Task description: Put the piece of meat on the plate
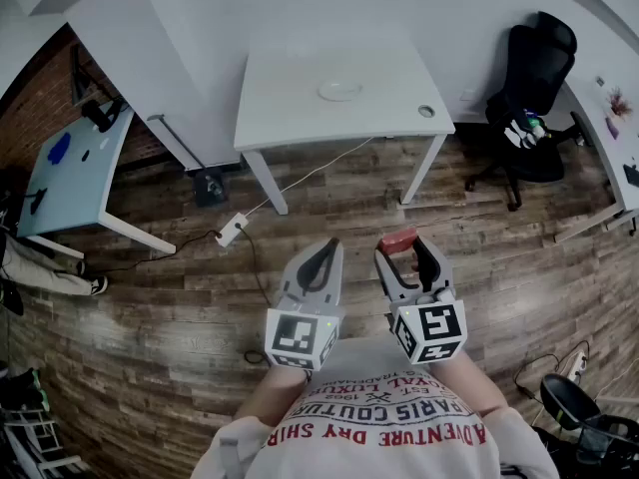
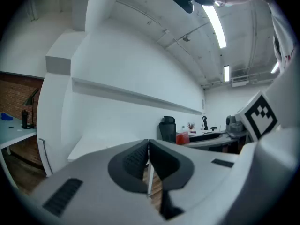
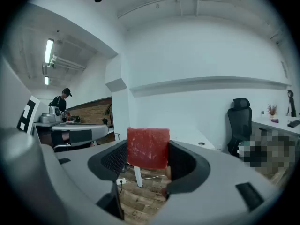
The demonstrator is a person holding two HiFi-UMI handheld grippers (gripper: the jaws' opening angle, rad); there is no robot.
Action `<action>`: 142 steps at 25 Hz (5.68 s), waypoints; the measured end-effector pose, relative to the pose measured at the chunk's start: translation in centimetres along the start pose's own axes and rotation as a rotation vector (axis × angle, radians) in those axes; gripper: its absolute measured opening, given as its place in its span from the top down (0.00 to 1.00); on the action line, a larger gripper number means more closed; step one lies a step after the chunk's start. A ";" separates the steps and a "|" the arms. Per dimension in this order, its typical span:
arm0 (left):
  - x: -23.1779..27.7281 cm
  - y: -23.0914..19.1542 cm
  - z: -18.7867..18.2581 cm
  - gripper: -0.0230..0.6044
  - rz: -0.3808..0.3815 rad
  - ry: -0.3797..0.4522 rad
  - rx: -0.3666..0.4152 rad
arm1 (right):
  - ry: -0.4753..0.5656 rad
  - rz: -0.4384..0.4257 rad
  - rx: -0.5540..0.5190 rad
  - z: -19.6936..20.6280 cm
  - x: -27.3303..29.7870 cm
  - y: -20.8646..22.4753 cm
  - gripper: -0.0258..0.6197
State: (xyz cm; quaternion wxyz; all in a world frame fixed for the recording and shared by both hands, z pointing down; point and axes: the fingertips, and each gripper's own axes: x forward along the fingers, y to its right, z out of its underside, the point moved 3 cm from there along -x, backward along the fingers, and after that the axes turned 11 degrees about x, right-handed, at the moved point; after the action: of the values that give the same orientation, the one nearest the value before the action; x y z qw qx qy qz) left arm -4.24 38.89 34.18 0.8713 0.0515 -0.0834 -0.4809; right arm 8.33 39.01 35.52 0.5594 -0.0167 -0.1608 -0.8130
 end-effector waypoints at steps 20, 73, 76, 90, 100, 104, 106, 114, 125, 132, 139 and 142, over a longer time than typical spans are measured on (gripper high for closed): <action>-2.5 -4.6 4.2 0.95 0.024 -0.062 -0.057 | 0.007 0.005 0.068 1.6 2.5 -3.4 0.53; 45.2 -30.4 5.6 0.95 0.088 -0.114 -0.087 | -0.178 0.015 0.096 -10.8 49.3 18.6 0.53; 46.3 -34.4 6.7 0.95 0.108 -0.134 -0.099 | -0.198 0.047 0.135 -10.8 52.8 17.6 0.53; 51.1 -41.1 10.8 0.95 0.160 -0.215 -0.145 | -0.338 0.145 0.147 -8.8 61.7 17.9 0.53; 53.8 -41.0 14.8 0.95 0.121 -0.336 -0.176 | -0.595 0.148 0.128 -2.7 66.3 20.8 0.53; 54.4 -40.5 16.4 0.95 0.108 -0.385 -0.200 | -0.681 0.133 0.109 0.1 67.6 21.7 0.53; 54.4 -40.4 17.3 0.95 0.100 -0.410 -0.212 | -0.723 0.126 0.090 1.5 68.4 22.0 0.53; 54.8 -39.9 18.9 0.95 0.066 -0.462 -0.241 | -0.818 0.081 0.038 3.7 70.3 22.8 0.53; 56.1 -40.0 20.0 0.95 0.054 -0.494 -0.261 | -0.888 0.026 -0.017 4.5 71.5 22.3 0.53; 57.0 -40.5 19.9 0.95 0.061 -0.490 -0.263 | -0.890 0.024 0.018 5.0 71.9 22.4 0.53; 57.5 -40.6 17.7 0.95 0.089 -0.439 -0.236 | -0.749 0.045 0.059 1.1 71.3 22.3 0.53; 57.7 -40.6 16.2 0.95 0.097 -0.405 -0.215 | -0.674 0.051 0.073 -1.4 70.6 22.1 0.70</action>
State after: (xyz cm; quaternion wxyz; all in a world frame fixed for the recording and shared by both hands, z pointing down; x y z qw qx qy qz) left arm -10.90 -31.73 48.65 0.8593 -0.1434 -0.2071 -0.4450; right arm 2.40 -32.40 54.16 0.4950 -0.2687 -0.3652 -0.7412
